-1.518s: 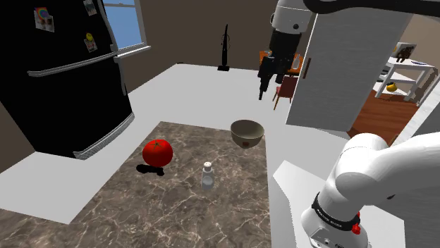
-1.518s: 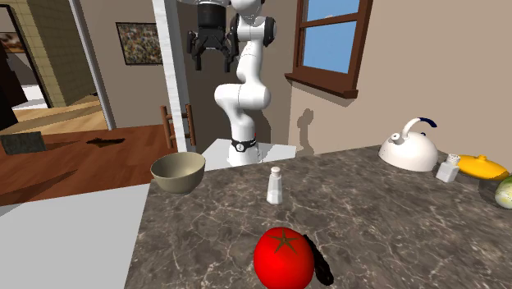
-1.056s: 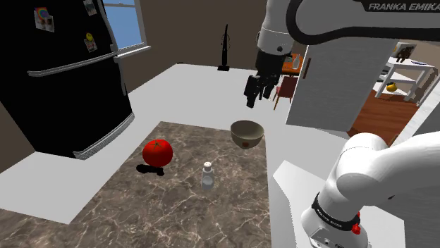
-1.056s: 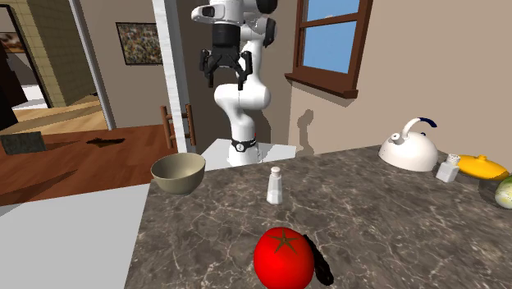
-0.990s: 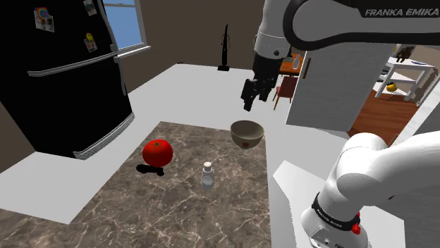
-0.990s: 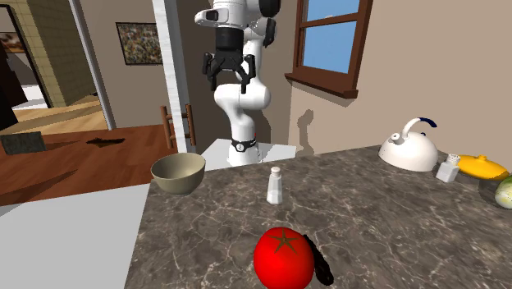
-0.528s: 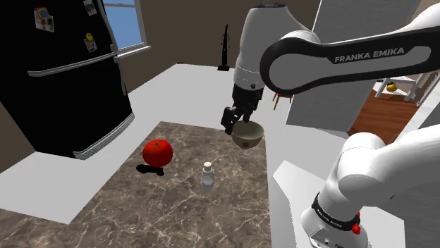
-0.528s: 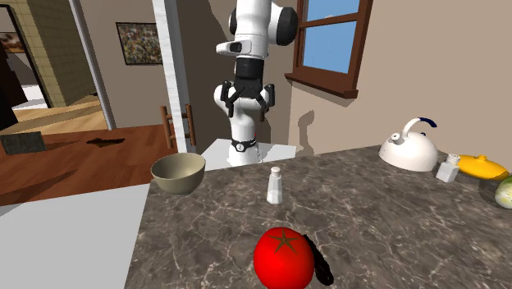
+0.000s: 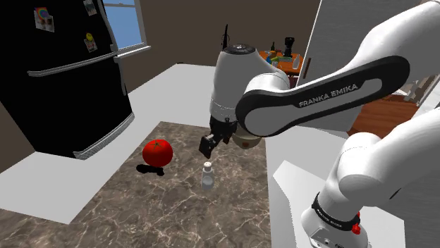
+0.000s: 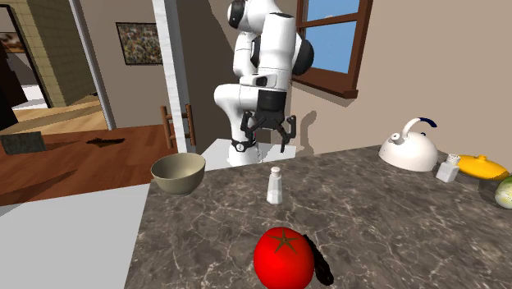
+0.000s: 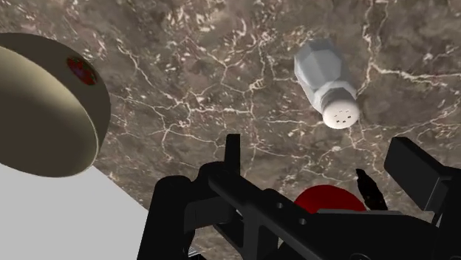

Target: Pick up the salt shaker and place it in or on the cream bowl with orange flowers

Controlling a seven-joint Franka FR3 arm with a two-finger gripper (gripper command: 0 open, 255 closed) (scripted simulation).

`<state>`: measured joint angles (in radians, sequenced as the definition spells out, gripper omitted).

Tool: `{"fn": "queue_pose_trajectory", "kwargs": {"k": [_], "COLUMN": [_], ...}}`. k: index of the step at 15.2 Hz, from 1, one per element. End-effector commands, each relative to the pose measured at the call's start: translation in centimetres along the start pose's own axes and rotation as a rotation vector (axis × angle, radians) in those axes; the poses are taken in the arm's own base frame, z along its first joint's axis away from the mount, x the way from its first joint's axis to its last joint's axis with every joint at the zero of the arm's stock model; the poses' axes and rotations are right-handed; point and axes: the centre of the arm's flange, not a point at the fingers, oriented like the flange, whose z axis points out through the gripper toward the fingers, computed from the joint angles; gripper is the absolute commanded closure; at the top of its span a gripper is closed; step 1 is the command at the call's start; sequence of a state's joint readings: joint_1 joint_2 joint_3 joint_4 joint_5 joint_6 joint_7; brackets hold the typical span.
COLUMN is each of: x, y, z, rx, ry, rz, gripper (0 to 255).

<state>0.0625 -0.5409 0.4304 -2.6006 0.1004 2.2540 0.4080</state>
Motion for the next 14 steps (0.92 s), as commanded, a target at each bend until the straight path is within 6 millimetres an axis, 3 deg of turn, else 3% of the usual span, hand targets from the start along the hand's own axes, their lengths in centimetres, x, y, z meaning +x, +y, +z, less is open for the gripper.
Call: {"fn": "queue_pose_trajectory", "kwargs": {"k": [1,3,10,14], "x": [0.0,0.2,0.2,0.2], "y": [-2.1,-3.9,-3.9,-3.9], "z": [1.9,3.8,7.5,7.8], "rx": [0.001,-0.001,-0.001,-0.001], "ry": [0.011,0.021,0.021,0.021], "rz": [-0.006,-0.012,-0.012,-0.012], "gripper": [0,0,0,0]}}
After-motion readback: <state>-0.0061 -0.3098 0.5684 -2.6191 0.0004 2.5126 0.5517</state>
